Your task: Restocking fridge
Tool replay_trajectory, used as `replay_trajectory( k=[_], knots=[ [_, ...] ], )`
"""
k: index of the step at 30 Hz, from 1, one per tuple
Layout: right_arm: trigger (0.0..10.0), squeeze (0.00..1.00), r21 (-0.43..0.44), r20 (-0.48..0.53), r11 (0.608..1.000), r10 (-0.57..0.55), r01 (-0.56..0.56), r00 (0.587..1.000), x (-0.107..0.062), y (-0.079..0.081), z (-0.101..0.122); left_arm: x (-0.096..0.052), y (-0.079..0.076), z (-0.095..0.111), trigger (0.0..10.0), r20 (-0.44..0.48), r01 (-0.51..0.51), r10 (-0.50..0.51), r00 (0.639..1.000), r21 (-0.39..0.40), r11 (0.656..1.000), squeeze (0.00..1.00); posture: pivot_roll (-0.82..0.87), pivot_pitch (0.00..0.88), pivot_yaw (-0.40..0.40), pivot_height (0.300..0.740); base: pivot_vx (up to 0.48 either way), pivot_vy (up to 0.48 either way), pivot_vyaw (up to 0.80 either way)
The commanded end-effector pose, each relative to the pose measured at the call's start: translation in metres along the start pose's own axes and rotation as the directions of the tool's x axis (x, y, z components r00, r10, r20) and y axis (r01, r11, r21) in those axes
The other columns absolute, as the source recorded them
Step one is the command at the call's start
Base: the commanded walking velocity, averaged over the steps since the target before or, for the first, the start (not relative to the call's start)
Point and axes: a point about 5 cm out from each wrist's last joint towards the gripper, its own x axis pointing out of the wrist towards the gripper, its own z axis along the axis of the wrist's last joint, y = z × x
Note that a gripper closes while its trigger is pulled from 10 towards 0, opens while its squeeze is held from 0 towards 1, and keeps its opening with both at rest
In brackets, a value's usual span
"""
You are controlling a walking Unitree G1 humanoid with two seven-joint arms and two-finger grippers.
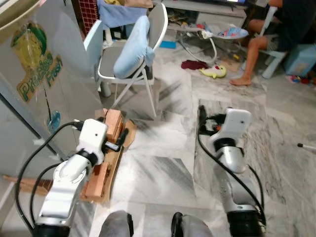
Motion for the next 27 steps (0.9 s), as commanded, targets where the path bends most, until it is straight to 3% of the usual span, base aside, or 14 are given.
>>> replay_trajectory(
  k=[1, 7, 14, 15, 17, 20, 21, 27],
  knots=[
    [10.0, 0.00, -0.019, -0.012, 0.999, -0.031, 0.031, 0.999, -0.001, -0.011, -0.004, 0.002, -0.007, 0.005, 10.0, 0.017, 0.040, -0.040, 0.999, 0.001, 0.999, 0.00, 0.00, 0.104, -0.047, 0.740, 0.000, 0.431, 0.00],
    [10.0, 0.00, -0.027, -0.012, 0.999, -0.036, 0.036, 0.999, 0.000, -0.013, -0.004, 0.001, -0.005, 0.008, 10.0, 0.041, 0.045, -0.045, 0.998, 0.003, 0.999, 0.00, 0.00, 0.100, -0.048, 0.740, 0.000, 0.144, 0.00],
    [10.0, 0.00, -0.034, -0.012, 0.999, -0.040, 0.040, 0.999, 0.001, -0.015, -0.005, -0.009, -0.007, 0.002, 10.0, 0.038, 0.123, -0.123, 0.992, -0.012, 0.992, 0.00, 0.01, 0.097, -0.049, 0.740, 0.000, 0.000, 0.00],
    [10.0, 0.00, -0.034, -0.012, 0.999, -0.038, 0.037, 0.999, 0.001, -0.014, -0.005, -0.015, 0.002, -0.003, 10.0, 0.027, 0.084, -0.084, 0.996, -0.008, 0.996, 0.00, 0.01, 0.096, -0.049, 0.740, 0.000, 0.000, 0.00],
    [10.0, 0.00, -0.035, -0.012, 0.999, -0.037, 0.037, 0.999, 0.001, -0.014, -0.006, -0.018, 0.005, -0.005, 10.0, 0.025, 0.072, -0.072, 0.997, -0.020, 0.997, 0.00, 0.01, 0.096, -0.049, 0.740, 0.000, 0.000, 0.00],
    [10.0, 0.00, -0.037, -0.017, 0.999, -0.038, 0.037, 0.999, 0.001, -0.015, -0.007, -0.034, 0.021, -0.021, 10.0, -0.026, -0.063, 0.063, 0.998, -0.004, 0.998, 0.00, 0.02, 0.102, -0.052, 0.740, 0.000, 0.000, 0.00],
    [10.0, 0.00, -0.037, -0.019, 0.999, -0.036, 0.035, 0.999, 0.001, -0.015, -0.007, -0.039, 0.024, -0.026, 10.0, -0.037, -0.105, 0.104, 0.994, -0.036, 0.994, 0.00, 0.03, 0.105, -0.054, 0.740, 0.000, 0.000, 0.00],
    [10.0, 0.00, -0.025, -0.032, 1.000, -0.014, 0.014, 0.999, 0.000, -0.013, -0.009, -0.051, 0.034, -0.038, 10.0, -0.083, -0.210, 0.204, 0.975, -0.066, 0.976, 0.00, 0.03, 0.107, -0.057, 0.740, 0.000, 0.000, 0.00]
  ],
)
